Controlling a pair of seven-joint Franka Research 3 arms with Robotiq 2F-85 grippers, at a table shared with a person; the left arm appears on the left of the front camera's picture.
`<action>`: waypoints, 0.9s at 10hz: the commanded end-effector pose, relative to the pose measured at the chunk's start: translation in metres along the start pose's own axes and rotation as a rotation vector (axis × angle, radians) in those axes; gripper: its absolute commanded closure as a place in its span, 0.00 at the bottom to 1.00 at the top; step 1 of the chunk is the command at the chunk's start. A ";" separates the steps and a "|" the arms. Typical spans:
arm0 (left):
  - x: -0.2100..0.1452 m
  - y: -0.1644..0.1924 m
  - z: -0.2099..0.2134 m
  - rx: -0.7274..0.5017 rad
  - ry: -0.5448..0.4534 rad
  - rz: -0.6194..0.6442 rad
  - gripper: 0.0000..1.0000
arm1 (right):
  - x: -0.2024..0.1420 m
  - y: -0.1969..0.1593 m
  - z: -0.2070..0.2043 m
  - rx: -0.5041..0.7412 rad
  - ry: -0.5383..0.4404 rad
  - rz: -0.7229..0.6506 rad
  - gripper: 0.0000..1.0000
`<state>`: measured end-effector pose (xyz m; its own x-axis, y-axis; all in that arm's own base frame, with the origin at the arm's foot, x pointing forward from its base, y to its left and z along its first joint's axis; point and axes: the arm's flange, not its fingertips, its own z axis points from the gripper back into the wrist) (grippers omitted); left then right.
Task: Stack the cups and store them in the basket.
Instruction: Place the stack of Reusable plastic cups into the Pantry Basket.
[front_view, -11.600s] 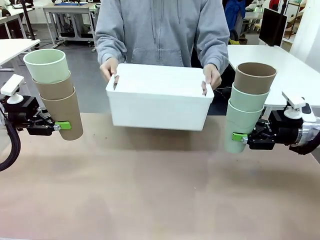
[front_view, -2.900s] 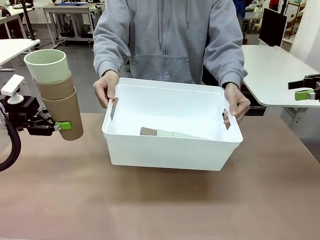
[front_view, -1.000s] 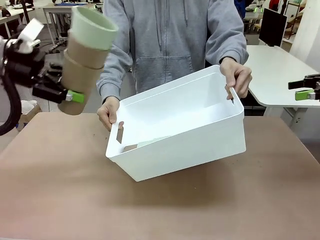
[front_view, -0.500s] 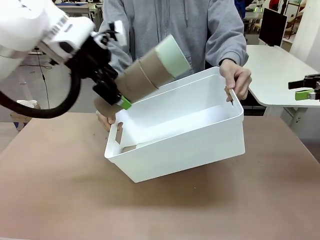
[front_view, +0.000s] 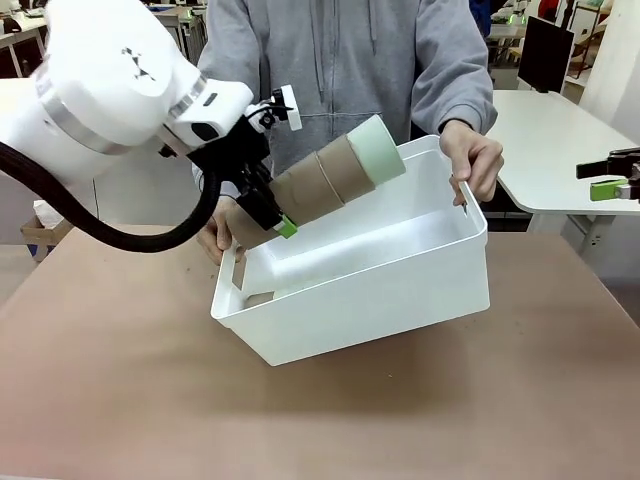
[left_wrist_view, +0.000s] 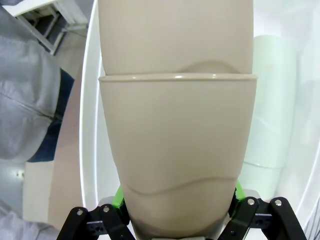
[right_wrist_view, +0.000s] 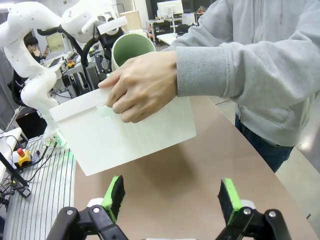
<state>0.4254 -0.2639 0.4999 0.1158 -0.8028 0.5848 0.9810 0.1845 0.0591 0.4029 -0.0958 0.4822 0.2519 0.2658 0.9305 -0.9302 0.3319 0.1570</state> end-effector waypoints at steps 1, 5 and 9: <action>0.011 0.003 -0.011 -0.001 0.011 0.012 0.16 | 0.004 0.002 0.002 0.005 -0.004 -0.021 0.00; 0.011 0.012 -0.055 -0.018 0.051 -0.024 0.16 | 0.004 0.002 0.002 0.005 -0.004 -0.021 0.00; 0.010 0.021 -0.096 -0.024 0.070 -0.048 0.16 | 0.004 0.002 0.002 0.005 -0.004 -0.021 0.00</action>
<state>0.4549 -0.3155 0.4250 0.0889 -0.8483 0.5220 0.9908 0.1292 0.0412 0.4029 -0.0958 0.4821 0.2522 0.2657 0.9305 -0.9301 0.3318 0.1573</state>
